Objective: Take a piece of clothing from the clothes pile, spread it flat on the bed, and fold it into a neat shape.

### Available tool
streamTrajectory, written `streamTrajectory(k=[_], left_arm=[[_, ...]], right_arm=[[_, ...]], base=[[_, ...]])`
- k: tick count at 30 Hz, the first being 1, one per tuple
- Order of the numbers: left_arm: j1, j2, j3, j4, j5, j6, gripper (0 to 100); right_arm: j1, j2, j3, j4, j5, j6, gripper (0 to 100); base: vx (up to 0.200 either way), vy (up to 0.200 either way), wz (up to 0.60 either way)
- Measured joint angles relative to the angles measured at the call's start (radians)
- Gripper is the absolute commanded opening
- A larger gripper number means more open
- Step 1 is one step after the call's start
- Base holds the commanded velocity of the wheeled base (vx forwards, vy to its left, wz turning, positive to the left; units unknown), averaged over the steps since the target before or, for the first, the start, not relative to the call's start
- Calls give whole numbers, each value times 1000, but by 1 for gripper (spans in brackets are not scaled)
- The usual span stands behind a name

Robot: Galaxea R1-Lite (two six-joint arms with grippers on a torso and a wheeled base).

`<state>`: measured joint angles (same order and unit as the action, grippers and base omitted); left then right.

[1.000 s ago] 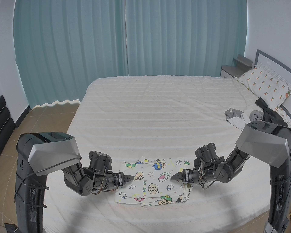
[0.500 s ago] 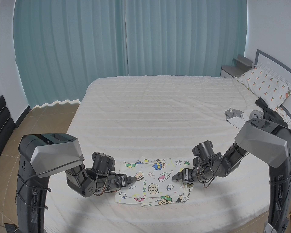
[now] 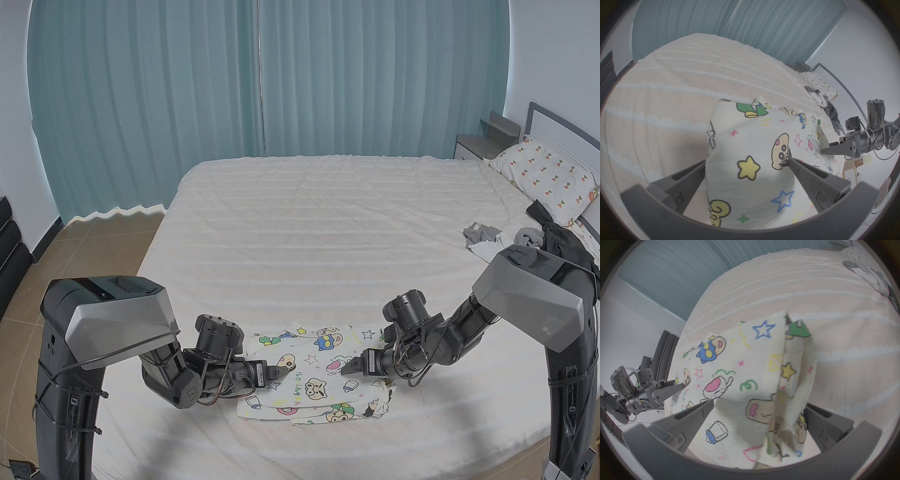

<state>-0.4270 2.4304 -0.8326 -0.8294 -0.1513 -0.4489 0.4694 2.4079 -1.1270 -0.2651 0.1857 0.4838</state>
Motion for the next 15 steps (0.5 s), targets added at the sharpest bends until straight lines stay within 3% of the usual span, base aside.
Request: streamTrajectory(k=[2, 3, 4, 15], left_arm=[[-2, 0, -1, 1, 1, -1, 100], [-4, 0, -1, 0, 1, -1, 100], [-6, 0, -1, 0, 1, -1, 0], [-24, -6, 14, -3, 0, -2, 0]], right_arm=[[3, 4, -20, 33, 0, 10, 100], [3, 6, -29, 41, 0, 17, 0], [6, 7, -36, 44, -1, 24, 0], [9, 12, -53, 47, -6, 53, 0]], base=[[0, 0, 0], [0, 0, 0], [0, 0, 0], [0, 0, 0]])
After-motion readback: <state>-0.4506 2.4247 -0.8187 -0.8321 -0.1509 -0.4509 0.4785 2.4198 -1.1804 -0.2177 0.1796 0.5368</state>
